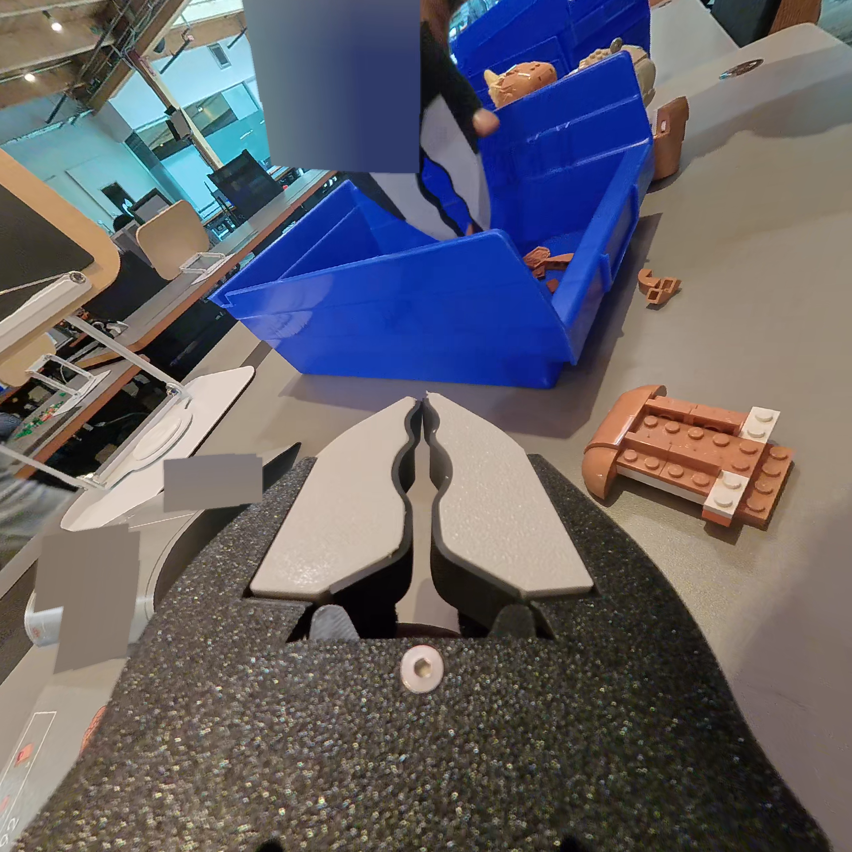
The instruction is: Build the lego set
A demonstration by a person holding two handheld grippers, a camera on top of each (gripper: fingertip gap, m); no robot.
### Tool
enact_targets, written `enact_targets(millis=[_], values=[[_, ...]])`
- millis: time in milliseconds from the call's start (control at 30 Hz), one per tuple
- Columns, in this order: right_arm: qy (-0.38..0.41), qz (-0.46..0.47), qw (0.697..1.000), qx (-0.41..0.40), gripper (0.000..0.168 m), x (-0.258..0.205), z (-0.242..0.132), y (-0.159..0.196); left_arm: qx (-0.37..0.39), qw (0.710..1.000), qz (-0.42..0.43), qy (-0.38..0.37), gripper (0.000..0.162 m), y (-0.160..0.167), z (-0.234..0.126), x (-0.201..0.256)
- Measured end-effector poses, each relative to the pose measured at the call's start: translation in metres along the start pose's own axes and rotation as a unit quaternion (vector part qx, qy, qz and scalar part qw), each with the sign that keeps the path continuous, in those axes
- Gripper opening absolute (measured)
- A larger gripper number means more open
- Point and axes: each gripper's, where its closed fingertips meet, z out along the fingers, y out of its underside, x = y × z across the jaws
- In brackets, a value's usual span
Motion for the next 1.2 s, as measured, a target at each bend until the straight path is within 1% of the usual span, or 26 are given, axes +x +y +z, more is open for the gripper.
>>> enact_targets(millis=[100, 167, 233, 300, 400, 500, 567, 667, 700, 767, 900, 1100, 1200], values=[[-0.068, 0.037, 0.99, 0.121, 0.014, -0.004, -0.025, -0.016, -0.001, 1.0, 0.003, -0.001, 0.0, 0.001, 0.0, 0.0], [-0.101, 0.055, 0.977, 0.178, 0.014, -0.004, -0.038, -0.022, -0.002, 1.0, 0.003, -0.001, 0.0, 0.001, -0.001, 0.0], [-0.112, 0.064, 0.969, 0.209, 0.014, -0.001, -0.047, -0.024, -0.002, 1.0, 0.004, 0.0, 0.0, 0.001, -0.001, 0.0], [-0.108, 0.069, 0.968, 0.217, 0.014, 0.003, -0.049, -0.023, -0.002, 1.0, 0.004, 0.0, 0.0, 0.001, -0.001, 0.0], [-0.076, 0.074, 0.977, 0.185, 0.014, 0.011, -0.041, -0.019, -0.002, 1.0, 0.004, 0.001, 0.0, 0.001, -0.001, 0.0], [-0.004, 0.064, 0.992, 0.11, 0.014, 0.024, -0.022, -0.013, -0.002, 1.0, 0.004, 0.001, 0.0, 0.001, -0.001, 0.0], [0.049, 0.049, 0.997, 0.043, 0.016, 0.031, -0.009, -0.008, -0.003, 1.0, 0.004, 0.001, 0.0, 0.001, -0.001, 0.0], [0.101, 0.009, 0.994, -0.04, 0.033, 0.029, 0.004, -0.001, -0.004, 1.0, 0.005, 0.0, 0.0, 0.002, -0.001, 0.0], [0.107, -0.005, 0.993, -0.058, 0.038, 0.024, 0.007, 0.0, -0.005, 1.0, 0.005, -0.001, 0.0, 0.002, -0.001, 0.0], [0.1, -0.029, 0.991, -0.079, 0.042, 0.007, 0.015, -0.002, -0.004, 1.0, 0.006, -0.001, 0.0, 0.002, -0.001, 0.0], [0.07, -0.048, 0.99, -0.111, 0.045, -0.024, 0.028, -0.002, -0.008, 1.0, 0.01, 0.002, 0.0, 0.003, -0.001, 0.001], [0.071, -0.038, 0.986, -0.146, 0.046, -0.028, 0.041, 0.004, -0.009, 1.0, 0.012, 0.001, 0.0, 0.003, -0.001, 0.001], [0.091, -0.041, 0.982, -0.159, 0.042, -0.025, 0.042, 0.005, -0.01, 1.0, 0.013, 0.0, 0.0, 0.003, -0.001, 0.001]])
